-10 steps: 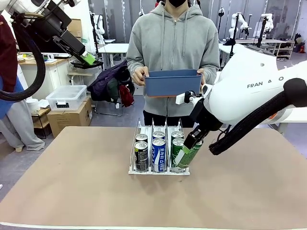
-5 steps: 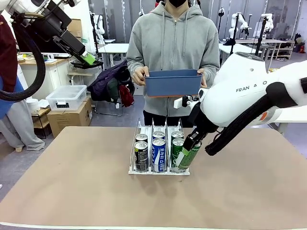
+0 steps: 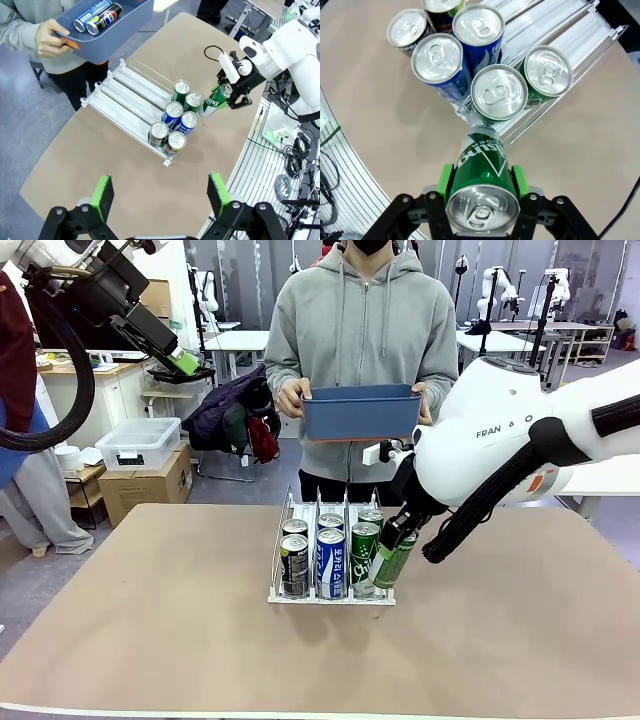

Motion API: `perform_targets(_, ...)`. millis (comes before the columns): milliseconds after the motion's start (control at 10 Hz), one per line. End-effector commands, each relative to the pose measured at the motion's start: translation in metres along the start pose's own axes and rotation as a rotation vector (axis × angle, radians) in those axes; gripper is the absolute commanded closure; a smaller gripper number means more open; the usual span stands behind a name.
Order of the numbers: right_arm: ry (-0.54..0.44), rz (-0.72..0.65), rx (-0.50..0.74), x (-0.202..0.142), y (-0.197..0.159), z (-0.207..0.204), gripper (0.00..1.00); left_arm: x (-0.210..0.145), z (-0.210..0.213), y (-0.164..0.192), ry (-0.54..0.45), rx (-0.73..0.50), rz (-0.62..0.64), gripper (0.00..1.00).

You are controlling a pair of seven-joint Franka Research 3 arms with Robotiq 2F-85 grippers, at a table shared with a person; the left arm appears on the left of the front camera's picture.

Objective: Fill the beverage cans into the dispenser.
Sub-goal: Place the picked Sprite in the line of the Automatic Can Dispenser with the same cans.

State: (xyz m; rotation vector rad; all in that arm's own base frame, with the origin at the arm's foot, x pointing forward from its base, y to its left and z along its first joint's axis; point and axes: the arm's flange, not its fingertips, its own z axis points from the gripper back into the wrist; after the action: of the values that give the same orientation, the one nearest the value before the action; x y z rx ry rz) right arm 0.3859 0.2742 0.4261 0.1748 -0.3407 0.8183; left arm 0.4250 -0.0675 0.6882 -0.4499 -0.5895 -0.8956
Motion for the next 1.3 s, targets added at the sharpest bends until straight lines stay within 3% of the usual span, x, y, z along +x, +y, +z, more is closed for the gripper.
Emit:
perform_targets(0, -0.068, -0.020, -0.059, 0.019, -0.013, -0.009, 0.43, 0.000, 0.002, 0.000, 0.013, -0.007, 0.004, 0.00)
perform_targets(400, -0.093, -0.028, -0.079, 0.031, -0.017, -0.013, 0.43, 0.000, 0.002, 0.000, 0.013, -0.007, 0.004, 0.00)
perform_targets(1200, -0.020, 0.049, -0.038, 0.050, -0.014, -0.046, 0.43, 0.000, 0.002, 0.000, 0.013, -0.007, 0.004, 0.00)
